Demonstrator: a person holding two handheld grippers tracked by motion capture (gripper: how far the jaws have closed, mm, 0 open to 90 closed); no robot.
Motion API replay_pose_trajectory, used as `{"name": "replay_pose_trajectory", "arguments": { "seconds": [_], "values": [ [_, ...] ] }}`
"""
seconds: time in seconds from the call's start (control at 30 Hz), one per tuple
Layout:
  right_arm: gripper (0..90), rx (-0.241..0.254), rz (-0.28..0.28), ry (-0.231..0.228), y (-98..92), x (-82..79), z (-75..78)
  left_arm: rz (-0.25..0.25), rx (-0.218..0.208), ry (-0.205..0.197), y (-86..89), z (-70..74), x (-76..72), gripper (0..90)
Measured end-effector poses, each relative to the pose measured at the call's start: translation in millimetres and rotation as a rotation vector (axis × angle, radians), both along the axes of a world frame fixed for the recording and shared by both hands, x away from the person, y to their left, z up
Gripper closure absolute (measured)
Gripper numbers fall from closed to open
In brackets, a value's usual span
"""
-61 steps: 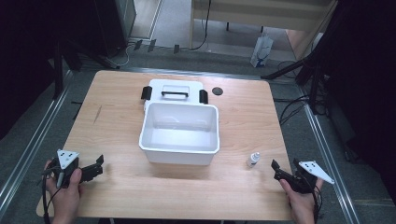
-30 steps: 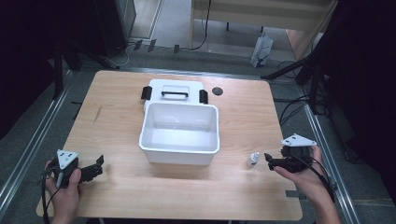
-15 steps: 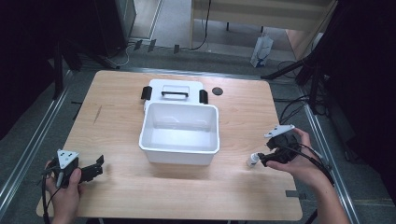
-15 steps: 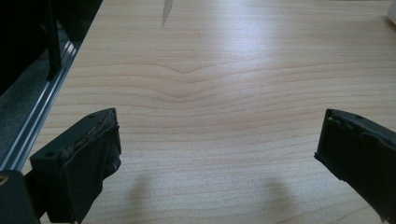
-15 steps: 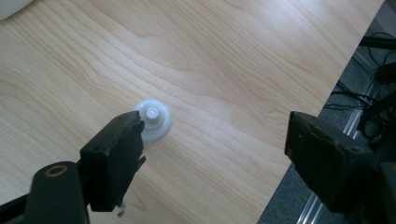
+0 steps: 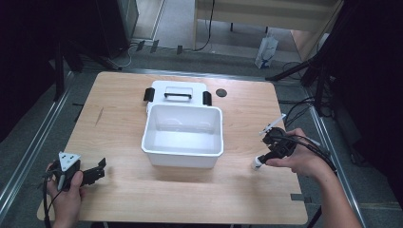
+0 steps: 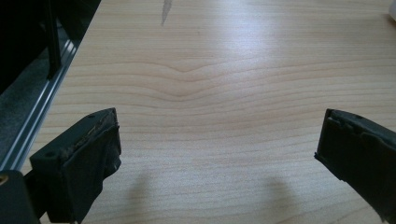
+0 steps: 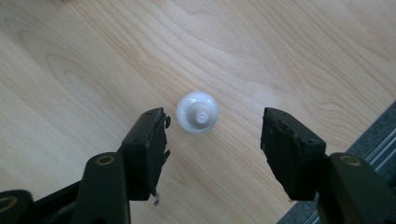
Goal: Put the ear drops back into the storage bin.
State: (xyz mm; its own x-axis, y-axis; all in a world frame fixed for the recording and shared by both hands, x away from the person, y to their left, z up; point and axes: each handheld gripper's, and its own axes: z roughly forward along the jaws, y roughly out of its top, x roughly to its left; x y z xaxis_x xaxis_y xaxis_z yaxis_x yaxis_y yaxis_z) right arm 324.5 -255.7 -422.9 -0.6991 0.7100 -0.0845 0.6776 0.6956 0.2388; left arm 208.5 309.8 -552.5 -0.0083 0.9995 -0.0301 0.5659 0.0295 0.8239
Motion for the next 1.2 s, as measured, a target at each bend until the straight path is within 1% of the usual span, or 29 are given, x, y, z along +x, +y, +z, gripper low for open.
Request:
{"name": "replay_pose_trajectory", "arguments": {
  "seconds": [0.03,0.13,0.23,0.27,0.3,0.33,0.4,0.43,0.47,0.5,0.6,0.63,0.7,0.87,0.93,1.03,1.07,1.1,1.2],
  "values": [
    [42.7,-0.008,0.009,0.015,3.1,0.8,-1.0,0.0,0.0,0.0,0.0,0.0,0.0,0.6],
    [44.2,-0.046,0.028,0.031,9.1,2.6,-4.5,0.001,-0.001,-0.001,0.1,0.0,-0.1,0.6],
    [46.5,-0.094,0.046,0.043,14.8,3.9,-9.8,0.001,-0.002,0.0,0.0,0.0,0.0,0.6],
    [47.8,-0.103,0.047,0.044,16.0,4.5,-11.6,-0.001,-0.001,0.0,0.1,0.0,0.0,0.6],
    [51.6,-0.114,0.039,0.051,16.8,5.3,-12.8,-0.002,-0.001,0.0,0.0,0.0,0.1,0.6],
    [53.2,-0.12,0.033,0.053,16.9,6.5,-13.8,-0.001,-0.001,0.001,-0.1,0.0,0.2,0.6],
    [56.9,-0.112,-0.007,0.09,15.7,10.7,-16.2,-0.003,0.002,0.004,0.1,0.0,0.3,0.6],
    [58.7,-0.101,-0.007,0.108,14.1,13.0,-18.4,-0.003,0.002,0.006,0.1,0.1,0.3,0.6],
    [59.3,-0.102,-0.014,0.119,14.1,13.1,-19.4,-0.004,0.003,0.008,0.1,0.2,0.3,0.6],
    [60.0,-0.099,-0.01,0.125,14.0,13.5,-21.5,-0.004,0.003,0.008,0.1,0.2,0.3,0.6],
    [63.0,-0.113,-0.004,0.137,14.3,13.7,-26.7,-0.004,0.003,0.008,0.1,0.1,0.4,0.6],
    [64.1,-0.117,-0.004,0.131,14.4,14.0,-28.7,-0.004,0.004,0.009,0.1,0.1,0.5,0.6],
    [66.5,-0.099,-0.008,0.138,14.4,14.8,-29.9,-0.004,0.003,0.009,-0.1,0.1,0.5,0.6],
    [71.3,-0.072,0.004,0.141,13.9,16.0,-29.4,-0.003,0.005,0.01,-0.2,0.1,0.6,0.6],
    [71.5,-0.074,0.002,0.144,13.7,16.1,-29.1,-0.004,0.005,0.01,-0.2,0.0,0.6,0.6],
    [71.7,-0.082,0.021,0.133,15.4,14.8,-29.1,-0.004,0.005,0.01,-0.1,0.1,0.6,0.6],
    [71.7,-0.089,0.026,0.132,16.4,14.3,-29.0,-0.004,0.005,0.01,-0.1,0.1,0.6,0.6],
    [71.9,-0.083,0.028,0.134,17.5,14.0,-29.3,-0.003,0.005,0.01,-0.2,0.1,0.6,0.6],
    [71.9,-0.09,0.039,0.135,20.9,13.5,-27.3,-0.004,0.005,0.01,-0.1,0.0,0.6,0.6]
  ]
}}
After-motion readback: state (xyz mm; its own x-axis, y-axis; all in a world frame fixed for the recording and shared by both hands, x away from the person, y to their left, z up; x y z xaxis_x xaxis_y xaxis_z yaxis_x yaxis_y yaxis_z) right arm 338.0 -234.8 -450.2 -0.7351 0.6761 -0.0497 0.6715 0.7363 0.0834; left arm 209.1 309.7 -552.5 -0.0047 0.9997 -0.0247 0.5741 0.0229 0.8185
